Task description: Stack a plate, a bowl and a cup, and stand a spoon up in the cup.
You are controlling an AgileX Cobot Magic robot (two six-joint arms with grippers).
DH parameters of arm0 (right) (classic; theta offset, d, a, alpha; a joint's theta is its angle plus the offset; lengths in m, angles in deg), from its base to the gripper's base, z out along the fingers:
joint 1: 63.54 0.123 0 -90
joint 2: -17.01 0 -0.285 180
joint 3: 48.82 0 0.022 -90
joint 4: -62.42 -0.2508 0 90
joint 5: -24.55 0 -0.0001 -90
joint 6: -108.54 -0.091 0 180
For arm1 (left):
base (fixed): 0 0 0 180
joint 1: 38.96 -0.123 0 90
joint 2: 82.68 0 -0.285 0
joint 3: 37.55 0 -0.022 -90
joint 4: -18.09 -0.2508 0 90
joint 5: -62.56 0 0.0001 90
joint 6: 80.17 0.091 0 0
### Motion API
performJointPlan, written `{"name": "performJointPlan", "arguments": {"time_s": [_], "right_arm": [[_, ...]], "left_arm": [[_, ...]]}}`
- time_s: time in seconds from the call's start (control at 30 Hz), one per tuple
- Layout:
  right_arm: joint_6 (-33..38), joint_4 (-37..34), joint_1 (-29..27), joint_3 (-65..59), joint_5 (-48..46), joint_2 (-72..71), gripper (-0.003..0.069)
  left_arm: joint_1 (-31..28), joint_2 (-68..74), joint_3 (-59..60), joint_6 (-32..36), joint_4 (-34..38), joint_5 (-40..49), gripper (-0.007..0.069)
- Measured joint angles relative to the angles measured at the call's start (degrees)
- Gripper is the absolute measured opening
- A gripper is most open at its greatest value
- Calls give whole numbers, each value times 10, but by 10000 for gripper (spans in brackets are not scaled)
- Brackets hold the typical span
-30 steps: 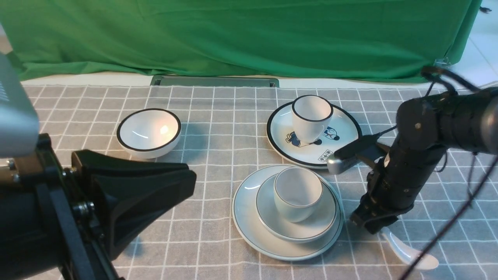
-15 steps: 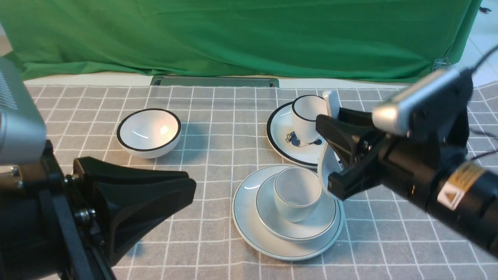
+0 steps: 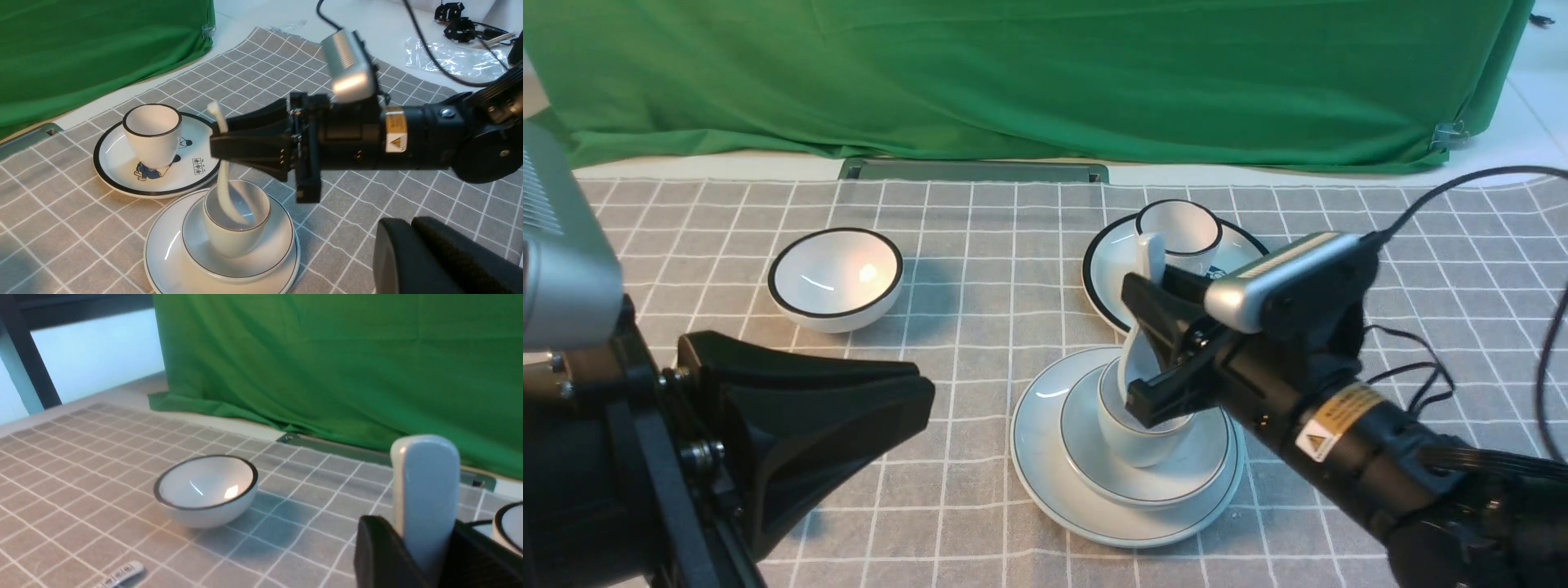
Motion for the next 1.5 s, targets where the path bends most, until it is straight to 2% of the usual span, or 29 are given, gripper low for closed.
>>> {"name": "performJointPlan", "arguments": {"time_s": [0.4, 0.47, 0.57, 0.6, 0.63, 0.7, 0.83, 0.93, 1.0, 1.03, 1.07, 1.1, 1.17, 1.2, 1.27, 1.37, 1.5], "right_arm": [[21, -4, 0, 14, 21, 69, 167], [27, -5, 0, 14, 21, 77, 192], [33, -6, 0, 14, 21, 82, 307], [33, -6, 0, 14, 21, 83, 315], [34, -6, 0, 13, 28, 83, 370], [35, -6, 0, 9, 47, 82, 409], [20, -3, 2, -14, 57, 53, 416], [6, 2, 8, -38, 51, 2, 396], [2, 2, 19, -56, 6, -62, 366], [2, 4, 30, -65, -75, -130, 326], [2, 4, 32, -66, -86, -138, 316], [2, 7, 48, -67, -230, -240, 247], [2, 8, 55, -68, -320, -287, 215], [1, 9, 61, -68, -420, -347, 179], [-10, 9, 63, -68, -538, -416, 142], [-27, 9, 63, -68, -678, -496, 92], [-41, 9, 63, -68, -772, -553, 62]], "left_arm": [[0, 0, 0, 2, 0, 0, 9], [0, 0, 0, 2, 0, 0, 9], [0, 0, 0, 2, 0, 0, 9], [0, 0, 0, 2, 0, 0, 9], [0, 0, 0, 3, -2, 0, 9], [0, 0, 0, 4, -7, 1, 9], [0, -5, 1, 6, -23, -4, 9], [0, -25, 18, 6, -38, -37, 9], [0, -52, 45, 6, -41, -83, 9], [0, -80, 80, 6, -41, -121, 9], [0, -87, 90, 6, -41, -139, 9], [0, -124, 164, 6, -41, -221, 9], [0, -132, 194, 6, -41, -257, 9], [0, -139, 241, 6, -41, -314, 9], [0, -141, 294, 6, -41, -380, 9], [0, -142, 358, 6, -41, -457, 9], [0, -142, 404, 6, -42, -497, 9]]}}
